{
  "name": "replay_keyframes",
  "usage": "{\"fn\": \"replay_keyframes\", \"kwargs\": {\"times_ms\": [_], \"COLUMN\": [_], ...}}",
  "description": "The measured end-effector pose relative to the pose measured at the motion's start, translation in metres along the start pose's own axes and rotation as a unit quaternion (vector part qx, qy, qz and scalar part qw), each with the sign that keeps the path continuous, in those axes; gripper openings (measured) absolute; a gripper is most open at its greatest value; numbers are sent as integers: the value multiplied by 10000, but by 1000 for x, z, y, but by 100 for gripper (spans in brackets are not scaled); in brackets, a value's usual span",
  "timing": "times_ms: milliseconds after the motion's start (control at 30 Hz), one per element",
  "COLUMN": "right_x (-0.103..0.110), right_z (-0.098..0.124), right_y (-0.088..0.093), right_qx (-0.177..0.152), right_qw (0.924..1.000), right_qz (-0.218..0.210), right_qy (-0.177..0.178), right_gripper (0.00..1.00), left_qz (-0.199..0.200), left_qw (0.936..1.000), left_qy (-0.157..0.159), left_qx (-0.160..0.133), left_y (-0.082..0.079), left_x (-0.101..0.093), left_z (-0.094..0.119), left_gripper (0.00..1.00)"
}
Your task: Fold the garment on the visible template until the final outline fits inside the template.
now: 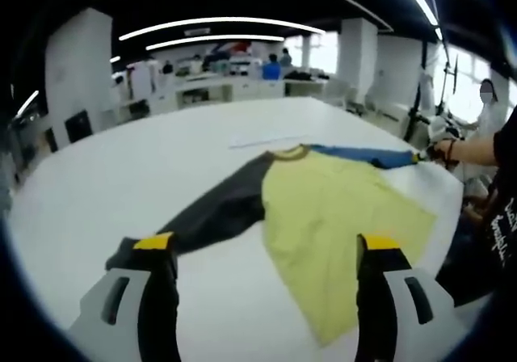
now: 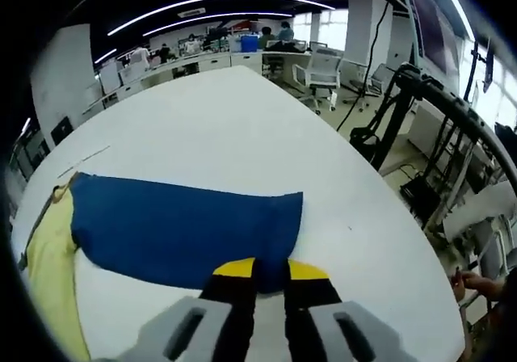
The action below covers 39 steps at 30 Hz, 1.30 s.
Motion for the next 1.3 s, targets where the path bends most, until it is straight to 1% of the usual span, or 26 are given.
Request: {"fn": "replay_keyframes", "kwargs": {"times_ms": [67,200,300,433,600,733,833,1067,1167,1300], "right_x": [2,0,-3,-3,-3,-3,1,18,25,35], "right_z": [-2,-4,-5,-4,-2,1,4,11,10,9], "right_y": [-2,-4,-6,-12,-20,-27,-35,-56,-65,-74], "right_qx": [-44,-15,-14,-66,-126,-204,-305,-560,-671,-746], "right_qw": [9997,9992,9994,9993,9996,9996,9993,9977,9967,9954], "right_qz": [198,395,333,360,227,204,198,262,268,311], "right_qy": [-102,-73,-55,-12,-61,-72,-117,-274,-378,-515], "right_gripper": [1,0,0,0,0,0,0,0,0,0], "left_qz": [-1,24,31,-35,-53,-62,-71,-57,-48,-53], "left_qw": [10000,10000,10000,10000,10000,9999,9999,9999,9999,9999], "left_qy": [18,3,5,42,63,74,79,98,110,110], "left_qx": [-2,22,24,29,27,44,42,28,17,15], "left_y": [0,1,2,1,1,3,4,5,5,5], "left_x": [-1,-1,0,-2,-2,-2,-2,-2,-3,-3], "left_z": [0,1,1,1,1,2,3,6,7,7], "left_gripper": [88,88,88,89,91,91,91,91,91,91]}}
Point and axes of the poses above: the point that each gripper's makers call its tool centre point, and the gripper's own axes: z roughly backward along the fingers, x roughly to its left, y roughly out of its underside, the point moved 1 cm from there along z, roughly backward along the fingers, and after that the axes turned 12 degrees about z, right-handed, at the moved point
